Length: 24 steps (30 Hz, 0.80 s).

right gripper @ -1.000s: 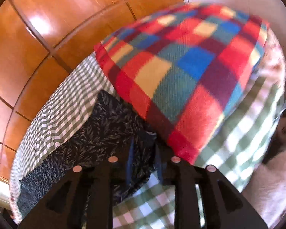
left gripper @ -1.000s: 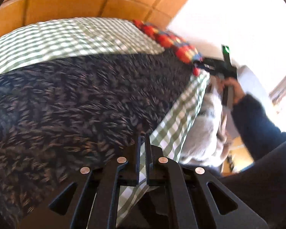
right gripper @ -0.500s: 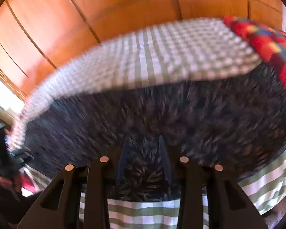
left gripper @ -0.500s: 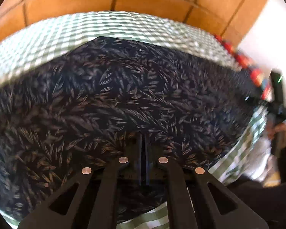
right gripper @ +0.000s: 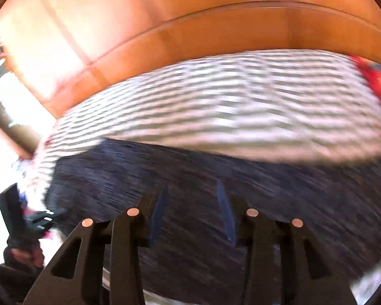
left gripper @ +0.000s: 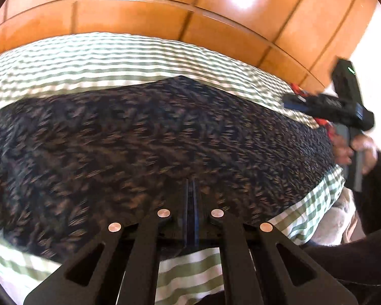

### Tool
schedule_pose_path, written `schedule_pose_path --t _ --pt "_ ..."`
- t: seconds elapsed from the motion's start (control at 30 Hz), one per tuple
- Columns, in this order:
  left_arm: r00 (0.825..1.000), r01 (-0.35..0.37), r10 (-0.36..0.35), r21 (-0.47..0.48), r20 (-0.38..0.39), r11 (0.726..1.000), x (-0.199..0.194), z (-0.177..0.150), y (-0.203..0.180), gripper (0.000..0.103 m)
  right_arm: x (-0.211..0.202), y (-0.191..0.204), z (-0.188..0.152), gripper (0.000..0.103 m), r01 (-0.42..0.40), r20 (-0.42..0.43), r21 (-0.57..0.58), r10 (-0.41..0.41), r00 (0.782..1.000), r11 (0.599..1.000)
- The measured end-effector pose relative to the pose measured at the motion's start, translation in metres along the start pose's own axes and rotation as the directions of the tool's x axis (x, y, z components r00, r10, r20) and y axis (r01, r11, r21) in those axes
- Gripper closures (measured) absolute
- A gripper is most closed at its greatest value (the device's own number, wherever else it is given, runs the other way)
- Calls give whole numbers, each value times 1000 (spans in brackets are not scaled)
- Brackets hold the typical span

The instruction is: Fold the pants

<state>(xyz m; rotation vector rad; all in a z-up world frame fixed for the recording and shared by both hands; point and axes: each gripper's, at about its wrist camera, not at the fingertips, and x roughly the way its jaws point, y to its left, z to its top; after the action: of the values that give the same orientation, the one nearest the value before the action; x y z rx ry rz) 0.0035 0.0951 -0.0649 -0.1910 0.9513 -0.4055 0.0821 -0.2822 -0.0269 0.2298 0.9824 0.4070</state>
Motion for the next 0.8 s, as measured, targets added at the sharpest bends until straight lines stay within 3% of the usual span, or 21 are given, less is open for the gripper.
schedule_pose_path --t 0.13,0.3,0.37,0.4,0.43,0.47,0.5,0.53,0.67,0.73,0.8 --pt "1000 -19 19 -54 11 998 -15 -9 25 102 71 54 37 47 -102 -85 -92 94 992 991" --pt "1000 -9 10 -103 12 995 -21 -16 44 102 154 106 71 48 -172 -216 -151 138 967 974" --pt "1000 5 -3 -115 14 993 -20 -18 46 102 181 119 74 47 -201 -287 -173 146 947 964" --pt "1000 9 -7 -119 15 993 -20 -19 47 102 197 126 72 48 -237 -353 -179 163 921 955" --pt "1000 11 -9 -121 15 993 -19 -19 48 102 208 131 68 53 -239 -382 -204 148 912 949" --pt "1000 15 -13 -124 14 992 -17 -17 49 102 214 138 64 61 -216 -391 -253 104 914 943" --pt "1000 14 -13 -125 7 992 -15 -16 51 102 217 144 58 80 -173 -383 -319 41 923 932" --pt "1000 10 -11 -125 -9 992 -11 -15 53 102 214 147 56 87 -158 -372 -342 21 928 926" --pt "999 -3 -2 -129 -32 992 -1 -13 56 102 199 152 73 98 -43 -229 -405 -56 972 913" --pt "1000 8 -11 -150 -19 989 -6 -14 59 102 216 147 67 97 -17 -255 -387 -90 963 922" --pt "999 47 -47 -194 7 980 -19 -15 66 102 221 151 54 97 2 -224 -423 -107 969 906"
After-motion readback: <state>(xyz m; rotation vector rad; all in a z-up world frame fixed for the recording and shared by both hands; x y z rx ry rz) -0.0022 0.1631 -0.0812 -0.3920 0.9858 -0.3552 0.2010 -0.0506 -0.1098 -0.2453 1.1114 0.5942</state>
